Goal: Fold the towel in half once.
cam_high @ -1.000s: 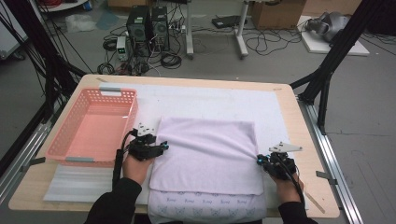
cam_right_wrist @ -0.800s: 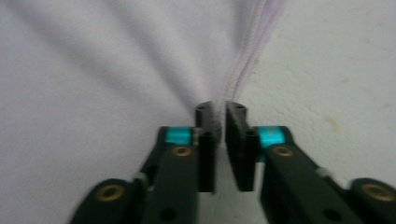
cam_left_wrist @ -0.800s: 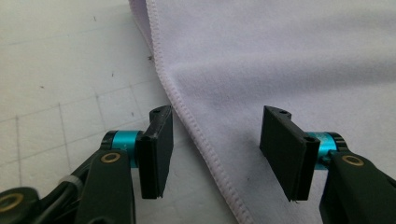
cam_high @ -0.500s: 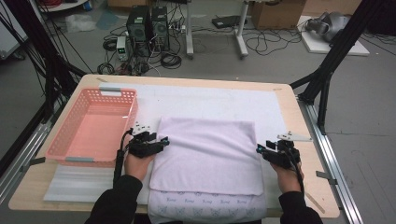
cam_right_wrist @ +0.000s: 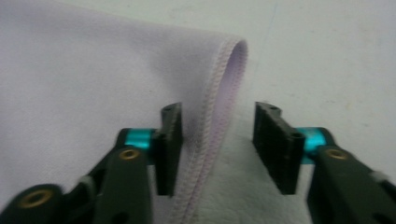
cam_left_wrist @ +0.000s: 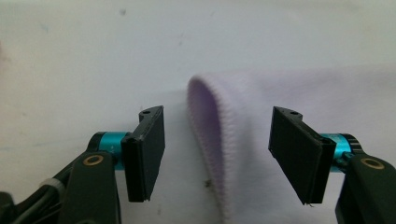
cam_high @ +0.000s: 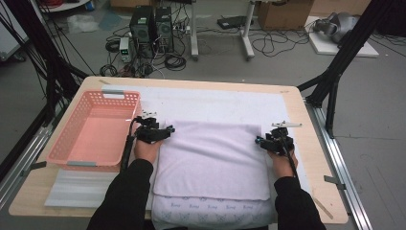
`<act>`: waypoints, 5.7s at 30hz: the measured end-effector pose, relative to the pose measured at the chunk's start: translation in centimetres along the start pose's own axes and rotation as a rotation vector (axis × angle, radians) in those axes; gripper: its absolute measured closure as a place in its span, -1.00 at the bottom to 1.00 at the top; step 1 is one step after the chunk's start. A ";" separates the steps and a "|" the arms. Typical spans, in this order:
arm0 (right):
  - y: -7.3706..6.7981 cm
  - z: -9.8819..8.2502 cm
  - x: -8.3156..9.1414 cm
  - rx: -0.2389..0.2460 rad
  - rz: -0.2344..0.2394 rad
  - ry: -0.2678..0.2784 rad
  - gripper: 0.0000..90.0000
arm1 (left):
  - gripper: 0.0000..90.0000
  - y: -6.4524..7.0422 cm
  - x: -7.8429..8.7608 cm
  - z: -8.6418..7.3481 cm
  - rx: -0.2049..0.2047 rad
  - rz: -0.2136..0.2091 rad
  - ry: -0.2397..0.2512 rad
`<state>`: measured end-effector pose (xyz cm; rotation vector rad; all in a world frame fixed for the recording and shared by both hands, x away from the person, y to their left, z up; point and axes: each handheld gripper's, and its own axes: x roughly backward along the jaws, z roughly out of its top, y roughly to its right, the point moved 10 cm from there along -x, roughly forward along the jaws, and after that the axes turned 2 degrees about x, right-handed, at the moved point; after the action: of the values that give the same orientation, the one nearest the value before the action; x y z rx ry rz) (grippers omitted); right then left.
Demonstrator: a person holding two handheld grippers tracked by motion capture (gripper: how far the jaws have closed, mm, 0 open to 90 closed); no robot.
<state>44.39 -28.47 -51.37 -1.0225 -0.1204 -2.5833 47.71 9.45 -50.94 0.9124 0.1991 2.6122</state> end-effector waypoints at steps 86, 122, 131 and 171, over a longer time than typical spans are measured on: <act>-3.5 -1.7 6.9 0.057 0.159 0.152 0.00 | -0.27 6.4 7.9 -2.5 -0.171 -0.282 0.045; -7.0 -6.8 10.5 0.189 0.245 0.102 -0.21 | 0.11 4.3 11.4 -9.5 -0.235 -0.198 -0.062; -7.5 -6.7 10.0 0.193 0.245 0.089 -0.21 | 0.77 4.4 11.9 -9.4 -0.314 -0.177 -0.032; -8.0 -7.1 10.9 0.395 0.276 0.040 0.95 | 0.94 5.2 14.8 -8.1 -0.184 -0.311 0.064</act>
<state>29.58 -25.70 -48.82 -0.7792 -0.4291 -2.2101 30.36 10.21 -47.46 0.6750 0.1045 2.3281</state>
